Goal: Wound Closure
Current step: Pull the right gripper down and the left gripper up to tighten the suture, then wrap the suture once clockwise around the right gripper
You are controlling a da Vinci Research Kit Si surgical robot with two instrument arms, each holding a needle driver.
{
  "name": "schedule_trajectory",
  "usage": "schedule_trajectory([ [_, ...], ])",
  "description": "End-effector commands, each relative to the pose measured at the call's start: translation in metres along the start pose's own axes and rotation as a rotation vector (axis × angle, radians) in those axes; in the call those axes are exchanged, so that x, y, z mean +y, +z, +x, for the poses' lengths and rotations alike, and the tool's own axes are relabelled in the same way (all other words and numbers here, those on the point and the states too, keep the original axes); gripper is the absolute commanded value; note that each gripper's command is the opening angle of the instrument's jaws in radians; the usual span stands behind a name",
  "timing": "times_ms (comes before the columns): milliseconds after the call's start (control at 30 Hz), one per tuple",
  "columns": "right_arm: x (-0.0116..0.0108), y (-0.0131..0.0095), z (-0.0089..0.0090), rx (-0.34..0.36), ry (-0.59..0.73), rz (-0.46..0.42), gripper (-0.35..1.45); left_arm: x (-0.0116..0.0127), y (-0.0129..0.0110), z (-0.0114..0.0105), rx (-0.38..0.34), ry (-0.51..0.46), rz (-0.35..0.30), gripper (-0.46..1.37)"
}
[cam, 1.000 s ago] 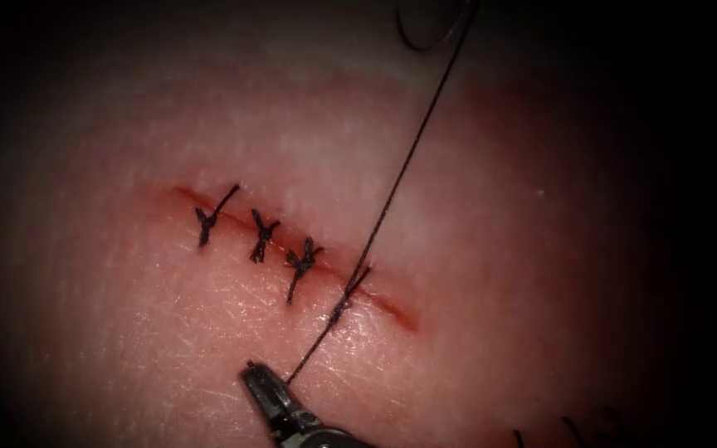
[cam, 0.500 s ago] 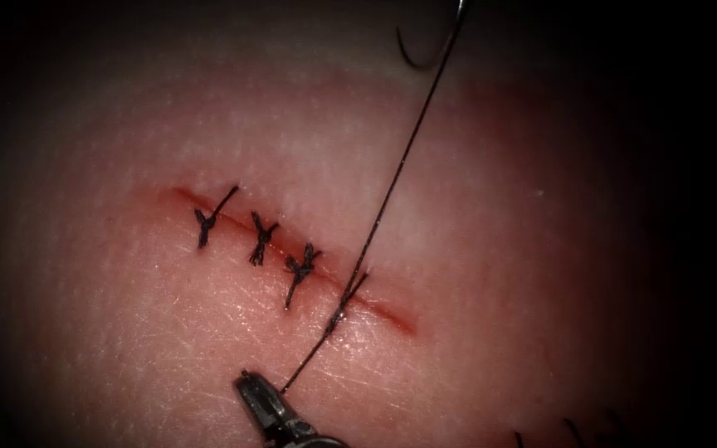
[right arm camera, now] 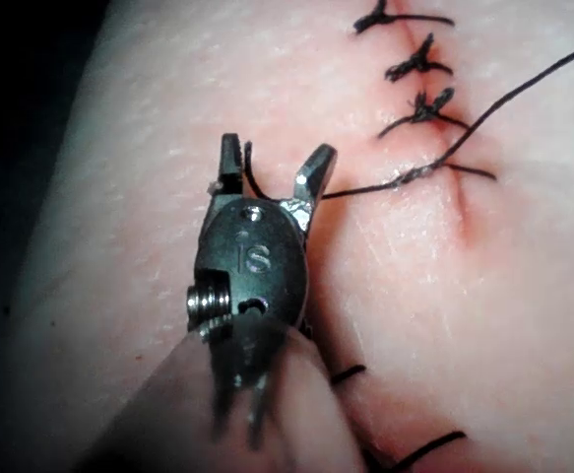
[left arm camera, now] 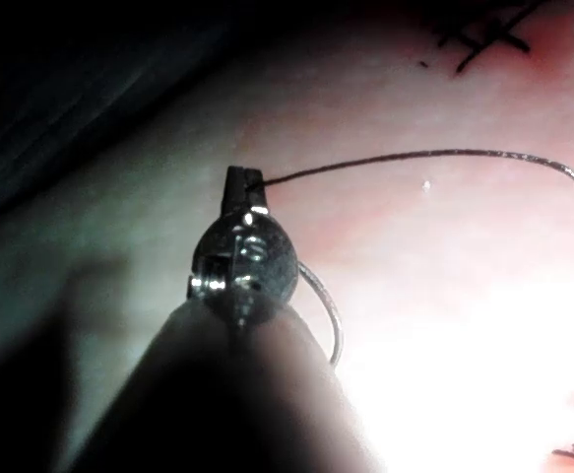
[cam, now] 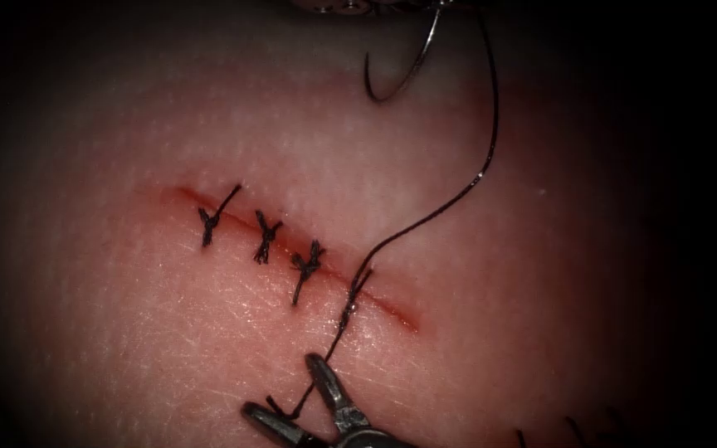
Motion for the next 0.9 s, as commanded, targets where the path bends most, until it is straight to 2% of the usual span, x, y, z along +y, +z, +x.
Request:
schedule_trajectory([
  [33, 0.0000, 0.0000, 0.0003, -0.002, 0.002, 0.006, 1.03, 0.0004, -0.0006, 0.0003, -0.002, 0.008, -0.017, -0.35],
  [200, 0.0002, 0.0000, 0.0013, 0.001, 0.008, 0.007, 1.07, 0.0018, -0.0028, 0.0008, -0.008, 0.035, -0.033, -0.35],
  [367, 0.0003, 0.0001, 0.0028, 0.018, 0.015, 0.008, 1.02, 0.0025, -0.0047, 0.0009, -0.014, 0.048, -0.045, -0.35],
  [433, 0.0006, 0.0003, 0.0037, 0.024, 0.020, 0.011, 0.80, 0.0027, -0.0056, 0.0009, -0.018, 0.049, -0.048, -0.35],
  [467, 0.0009, 0.0004, 0.0042, 0.029, 0.022, 0.022, 0.49, 0.0029, -0.0061, 0.0008, -0.020, 0.049, -0.050, -0.35],
  [533, 0.0013, 0.0008, 0.0049, 0.031, 0.027, 0.022, 0.38, 0.0032, -0.0071, 0.0008, -0.023, 0.057, -0.053, -0.35],
  [700, 0.0029, 0.0020, 0.0061, 0.025, 0.034, 0.026, 0.33, 0.0039, -0.0092, 0.0009, -0.030, 0.063, -0.063, -0.35],
  [733, 0.0034, 0.0022, 0.0062, 0.024, 0.035, 0.027, 0.25, 0.0040, -0.0096, 0.0010, -0.030, 0.068, -0.065, -0.35],
  [800, 0.0040, 0.0025, 0.0063, 0.022, 0.029, 0.029, -0.18, 0.0043, -0.0103, 0.0012, -0.030, 0.072, -0.069, -0.35],
  [867, 0.0046, 0.0026, 0.0063, 0.025, 0.035, 0.019, -0.35, 0.0045, -0.0107, 0.0014, -0.032, 0.071, -0.071, -0.35],
  [900, 0.0050, 0.0027, 0.0064, 0.019, 0.053, 0.014, -0.35, 0.0047, -0.0110, 0.0015, -0.032, 0.076, -0.072, -0.35],
])
